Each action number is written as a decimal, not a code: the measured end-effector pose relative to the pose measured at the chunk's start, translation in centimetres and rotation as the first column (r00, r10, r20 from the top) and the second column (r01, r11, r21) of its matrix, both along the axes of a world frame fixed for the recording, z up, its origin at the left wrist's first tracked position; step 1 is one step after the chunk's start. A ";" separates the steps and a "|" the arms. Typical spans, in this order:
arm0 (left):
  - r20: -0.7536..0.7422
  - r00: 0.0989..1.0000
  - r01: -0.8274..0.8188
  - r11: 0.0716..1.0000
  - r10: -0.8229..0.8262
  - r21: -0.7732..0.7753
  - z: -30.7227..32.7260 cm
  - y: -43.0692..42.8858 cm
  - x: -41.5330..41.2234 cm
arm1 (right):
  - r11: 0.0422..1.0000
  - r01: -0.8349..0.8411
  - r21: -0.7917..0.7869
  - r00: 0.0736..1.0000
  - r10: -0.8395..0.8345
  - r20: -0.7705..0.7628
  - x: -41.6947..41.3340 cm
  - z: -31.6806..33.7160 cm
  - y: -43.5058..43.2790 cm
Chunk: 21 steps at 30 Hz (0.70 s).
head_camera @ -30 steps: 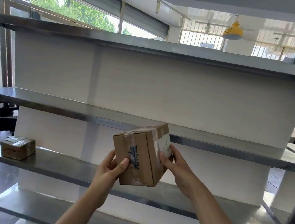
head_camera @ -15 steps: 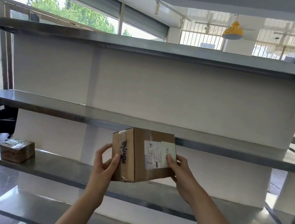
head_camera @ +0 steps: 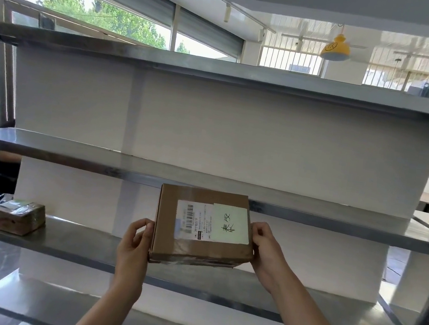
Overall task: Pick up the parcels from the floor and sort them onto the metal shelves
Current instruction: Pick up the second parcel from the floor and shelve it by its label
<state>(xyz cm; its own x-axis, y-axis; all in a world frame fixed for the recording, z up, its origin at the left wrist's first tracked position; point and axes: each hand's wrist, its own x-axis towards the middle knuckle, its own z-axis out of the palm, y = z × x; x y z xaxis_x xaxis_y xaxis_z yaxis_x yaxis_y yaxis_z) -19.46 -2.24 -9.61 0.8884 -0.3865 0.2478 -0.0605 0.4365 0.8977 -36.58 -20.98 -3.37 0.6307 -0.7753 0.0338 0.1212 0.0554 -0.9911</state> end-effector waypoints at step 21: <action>0.260 0.917 0.225 0.932 -0.301 0.285 0.3 1.8 0.3 | 0.910 -0.405 -0.092 0.892 0.415 0.178 -2.7 0.2 -1.2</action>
